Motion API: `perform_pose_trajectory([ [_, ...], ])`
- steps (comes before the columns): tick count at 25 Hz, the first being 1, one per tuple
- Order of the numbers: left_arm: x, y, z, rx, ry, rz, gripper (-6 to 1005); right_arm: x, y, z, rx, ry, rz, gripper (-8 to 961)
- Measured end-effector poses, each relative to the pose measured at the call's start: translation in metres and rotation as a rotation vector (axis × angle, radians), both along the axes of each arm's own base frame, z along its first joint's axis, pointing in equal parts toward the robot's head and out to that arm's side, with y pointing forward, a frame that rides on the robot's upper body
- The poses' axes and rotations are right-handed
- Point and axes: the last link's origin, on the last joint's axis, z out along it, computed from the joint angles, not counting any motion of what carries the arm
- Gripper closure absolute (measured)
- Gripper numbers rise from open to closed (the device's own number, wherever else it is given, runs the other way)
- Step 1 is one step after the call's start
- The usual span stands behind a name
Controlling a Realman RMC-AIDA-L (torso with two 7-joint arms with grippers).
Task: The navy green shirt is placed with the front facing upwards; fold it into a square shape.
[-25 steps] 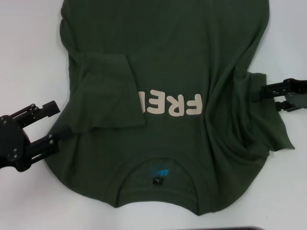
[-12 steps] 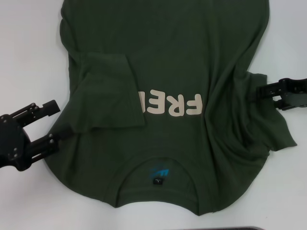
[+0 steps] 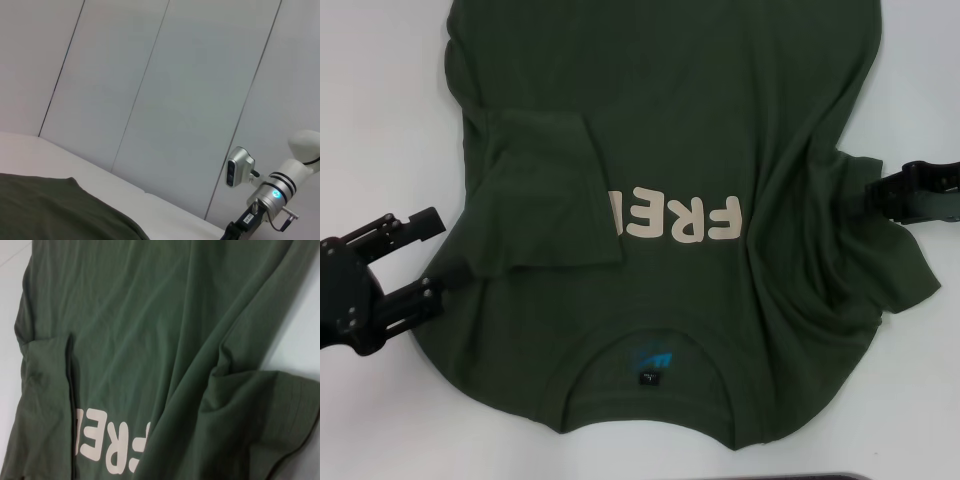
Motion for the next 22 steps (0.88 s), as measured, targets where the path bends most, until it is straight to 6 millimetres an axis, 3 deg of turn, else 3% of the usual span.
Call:
perform_pose_trajectory([
  [3,0.0,0.0,0.0,0.0,0.0,0.0,309,0.001,0.0,0.001,0.0,-0.003,-0.003,566],
  [11,0.0,0.001,0.0,0.004,-0.001,-0.001,309,0.001,-0.002,0.005,-0.009,0.0,-0.002,758],
  [19,0.0,0.001,0.002,0.018,-0.008,0.001,308,0.005,-0.01,0.038,0.015,0.027,-0.012,938],
  [22,0.001,0.001,0.002,0.018,-0.008,-0.001,308,0.005,-0.011,0.05,0.031,0.033,-0.008,938],
])
